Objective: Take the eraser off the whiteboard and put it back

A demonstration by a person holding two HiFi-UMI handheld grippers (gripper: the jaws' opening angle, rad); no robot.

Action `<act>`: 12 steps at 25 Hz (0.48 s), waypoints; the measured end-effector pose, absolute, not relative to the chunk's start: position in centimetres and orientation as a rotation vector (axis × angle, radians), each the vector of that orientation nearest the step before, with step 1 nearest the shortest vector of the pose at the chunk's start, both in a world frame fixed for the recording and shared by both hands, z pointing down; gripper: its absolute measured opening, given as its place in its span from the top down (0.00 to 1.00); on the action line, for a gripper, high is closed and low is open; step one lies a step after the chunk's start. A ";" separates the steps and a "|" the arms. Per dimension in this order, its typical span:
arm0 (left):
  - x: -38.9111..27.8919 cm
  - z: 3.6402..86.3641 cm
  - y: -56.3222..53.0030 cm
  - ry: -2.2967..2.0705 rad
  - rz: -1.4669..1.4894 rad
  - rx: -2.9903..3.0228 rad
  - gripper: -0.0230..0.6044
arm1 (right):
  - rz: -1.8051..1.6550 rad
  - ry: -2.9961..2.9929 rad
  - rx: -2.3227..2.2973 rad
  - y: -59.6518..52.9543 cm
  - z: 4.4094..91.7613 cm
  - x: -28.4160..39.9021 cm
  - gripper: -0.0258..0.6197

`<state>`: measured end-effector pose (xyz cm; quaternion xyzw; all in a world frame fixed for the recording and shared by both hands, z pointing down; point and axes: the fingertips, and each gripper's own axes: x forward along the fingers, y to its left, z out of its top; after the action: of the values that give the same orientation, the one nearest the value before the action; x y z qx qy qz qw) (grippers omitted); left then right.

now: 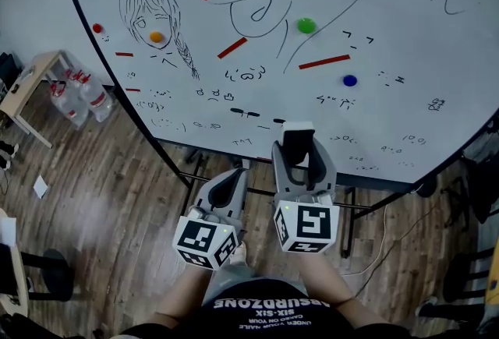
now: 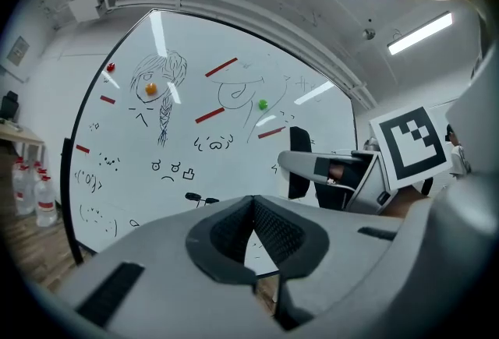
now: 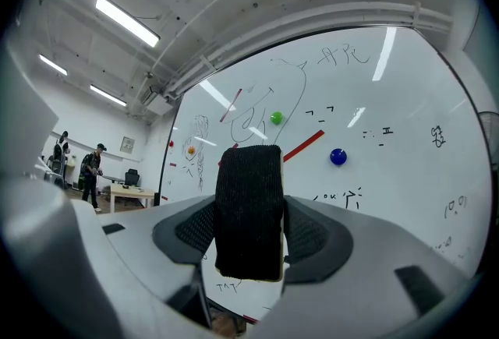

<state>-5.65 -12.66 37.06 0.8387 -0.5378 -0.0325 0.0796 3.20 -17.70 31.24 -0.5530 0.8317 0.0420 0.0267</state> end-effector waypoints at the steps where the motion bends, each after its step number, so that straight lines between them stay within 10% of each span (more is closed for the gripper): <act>1: -5.8 37.0 -12.6 -1.617 -0.098 2.506 0.95 | 0.128 2.577 -1.699 -17.5 31.4 3.1 0.58; 12: -4.9 37.1 -11.6 -1.634 -0.085 2.499 0.95 | 0.102 2.672 -1.625 -14.7 34.2 3.0 0.58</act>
<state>-4.88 -11.60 37.08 0.8341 -0.5455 -0.0284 0.0772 3.02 -14.69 34.15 -0.5194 0.8539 0.0327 0.0064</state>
